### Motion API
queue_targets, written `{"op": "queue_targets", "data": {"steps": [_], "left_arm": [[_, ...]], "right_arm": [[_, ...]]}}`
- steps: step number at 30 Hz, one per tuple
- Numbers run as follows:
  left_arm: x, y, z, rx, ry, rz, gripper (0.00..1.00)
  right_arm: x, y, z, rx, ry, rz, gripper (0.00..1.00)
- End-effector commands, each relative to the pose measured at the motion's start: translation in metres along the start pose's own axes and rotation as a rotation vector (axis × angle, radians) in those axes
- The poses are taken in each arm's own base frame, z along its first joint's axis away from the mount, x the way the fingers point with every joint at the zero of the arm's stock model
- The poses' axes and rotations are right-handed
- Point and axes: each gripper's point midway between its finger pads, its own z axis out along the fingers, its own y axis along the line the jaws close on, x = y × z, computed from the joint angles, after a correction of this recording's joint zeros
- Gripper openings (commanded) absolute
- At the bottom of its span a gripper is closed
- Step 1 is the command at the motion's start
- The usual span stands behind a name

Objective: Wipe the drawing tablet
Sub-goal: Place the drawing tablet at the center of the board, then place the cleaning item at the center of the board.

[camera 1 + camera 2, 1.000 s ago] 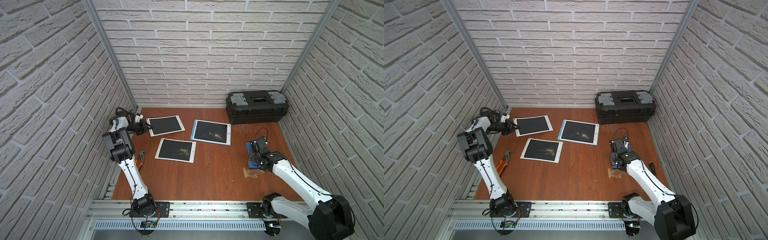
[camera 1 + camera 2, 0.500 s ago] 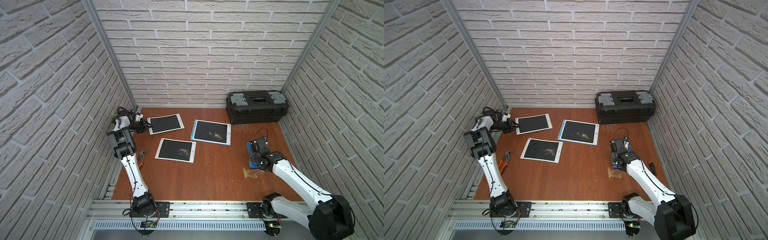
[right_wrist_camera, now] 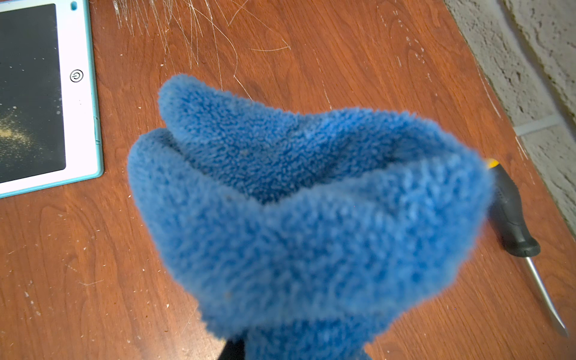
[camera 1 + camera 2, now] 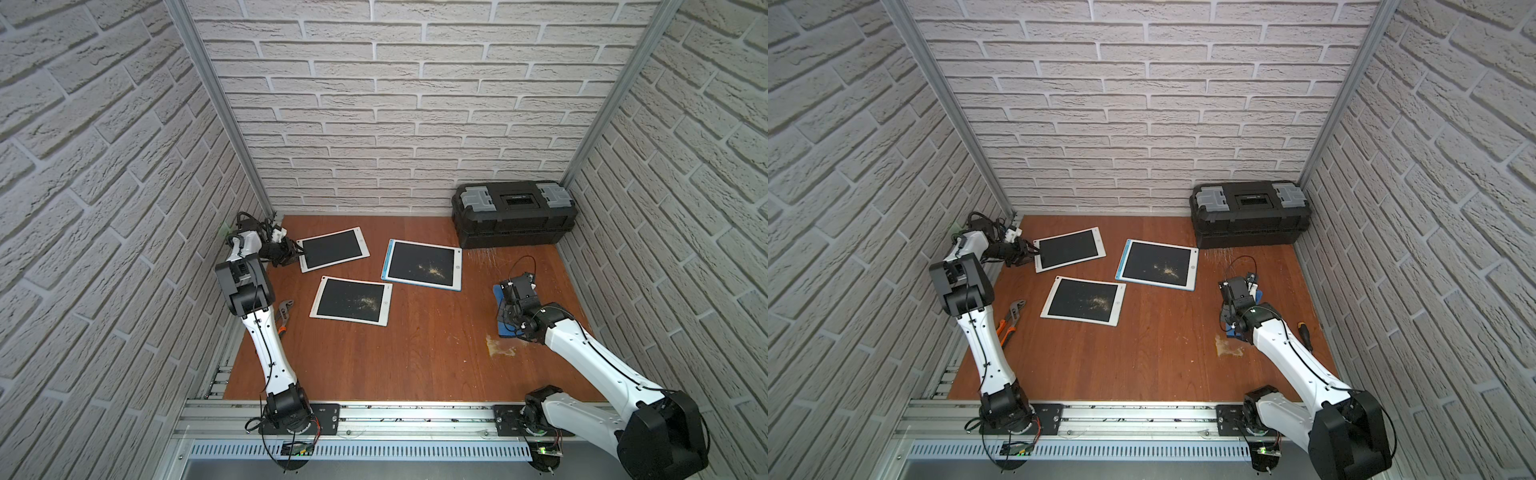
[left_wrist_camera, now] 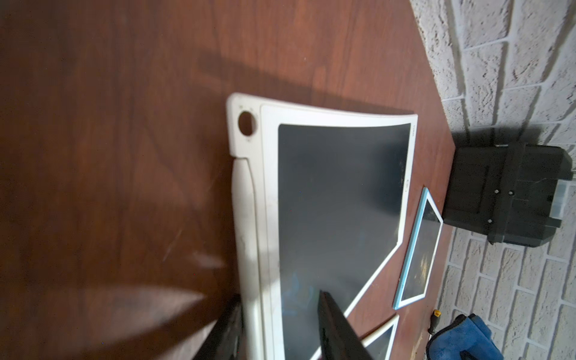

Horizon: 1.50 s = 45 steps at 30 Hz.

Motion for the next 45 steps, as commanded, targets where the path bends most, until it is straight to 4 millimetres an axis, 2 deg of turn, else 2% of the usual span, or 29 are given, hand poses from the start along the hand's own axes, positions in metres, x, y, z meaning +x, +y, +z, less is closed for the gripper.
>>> {"op": "queue_targets", "data": {"steps": [1, 12, 17, 21, 23, 26, 31, 35, 36, 37, 40, 42, 45], "left_arm": [[0.003, -0.002, 0.001, -0.006, 0.016, 0.017, 0.44], [0.004, -0.008, -0.014, -0.065, 0.013, 0.056, 0.45], [0.002, -0.023, -0.026, -0.083, -0.012, 0.095, 0.44], [-0.007, -0.046, -0.049, -0.098, -0.065, 0.138, 0.44], [-0.011, -0.065, -0.063, -0.099, -0.103, 0.171, 0.44], [-0.011, -0.109, -0.082, -0.085, -0.155, 0.256, 0.45], [0.004, -0.203, -0.101, -0.023, -0.226, 0.447, 0.45], [0.024, -0.273, -0.104, 0.045, -0.263, 0.598, 0.47], [0.033, -0.29, -0.102, 0.069, -0.267, 0.635, 0.65], [0.041, -0.306, -0.101, 0.092, -0.275, 0.672, 0.98], [0.067, -0.335, -0.091, 0.123, -0.285, 0.742, 0.98], [0.081, -0.343, -0.086, 0.116, -0.289, 0.758, 0.98], [0.105, -0.346, -0.079, 0.09, -0.332, 0.786, 0.98]], "right_arm": [[-0.005, -0.002, 0.0, 0.006, -0.024, 0.008, 0.03], [-0.006, -0.001, -0.002, -0.004, -0.028, 0.013, 0.03], [-0.006, -0.001, -0.003, -0.008, -0.028, 0.014, 0.03], [-0.006, -0.001, -0.003, -0.006, -0.029, 0.015, 0.03], [-0.006, -0.002, -0.003, -0.004, -0.033, 0.017, 0.03], [-0.007, -0.003, -0.004, -0.002, -0.039, 0.021, 0.03], [-0.008, -0.002, -0.009, -0.036, -0.067, 0.038, 0.03], [-0.011, -0.005, -0.014, -0.054, -0.111, 0.057, 0.03], [-0.012, -0.006, -0.016, -0.051, -0.11, 0.06, 0.03], [-0.014, -0.006, -0.019, -0.049, -0.109, 0.062, 0.03], [-0.027, -0.004, -0.03, -0.053, -0.114, 0.065, 0.02], [-0.035, -0.003, -0.036, -0.041, -0.11, 0.06, 0.03], [-0.049, -0.003, -0.043, -0.002, -0.099, 0.055, 0.03]]}}
